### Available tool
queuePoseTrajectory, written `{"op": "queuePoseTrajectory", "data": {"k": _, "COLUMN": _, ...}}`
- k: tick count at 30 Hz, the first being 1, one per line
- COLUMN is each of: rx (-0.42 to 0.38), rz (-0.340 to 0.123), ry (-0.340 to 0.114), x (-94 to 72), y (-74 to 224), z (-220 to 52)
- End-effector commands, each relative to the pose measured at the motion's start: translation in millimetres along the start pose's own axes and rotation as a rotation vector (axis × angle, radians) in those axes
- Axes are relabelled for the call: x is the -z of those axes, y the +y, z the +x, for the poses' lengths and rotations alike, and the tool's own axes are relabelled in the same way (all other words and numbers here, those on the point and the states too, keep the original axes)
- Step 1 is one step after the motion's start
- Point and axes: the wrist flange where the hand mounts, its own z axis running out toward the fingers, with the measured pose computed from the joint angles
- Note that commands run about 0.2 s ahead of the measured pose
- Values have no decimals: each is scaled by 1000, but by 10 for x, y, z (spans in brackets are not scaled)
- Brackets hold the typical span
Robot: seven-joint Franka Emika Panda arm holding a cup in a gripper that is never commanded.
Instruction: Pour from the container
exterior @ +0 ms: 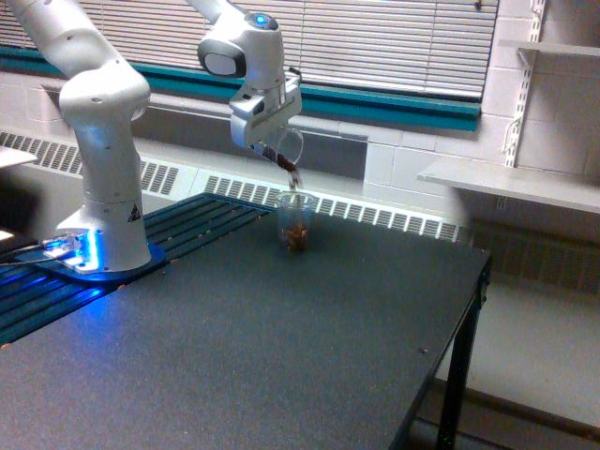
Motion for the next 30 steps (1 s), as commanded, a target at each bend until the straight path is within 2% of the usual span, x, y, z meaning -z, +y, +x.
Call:
{"op": "queuePoseTrajectory", "data": {"k": 1, "rx": 30, "rz": -7, "ry": -24, "x": -23, "y": -11, "z": 3}}
{"op": "queuePoseTrajectory", "data": {"k": 11, "rx": 28, "rz": -19, "ry": -50, "x": -55, "y": -5, "z": 48}}
{"op": "queuePoseTrajectory", "data": {"k": 30, "rx": 25, "rz": -50, "ry": -155, "x": -88, "y": 1, "z": 186}}
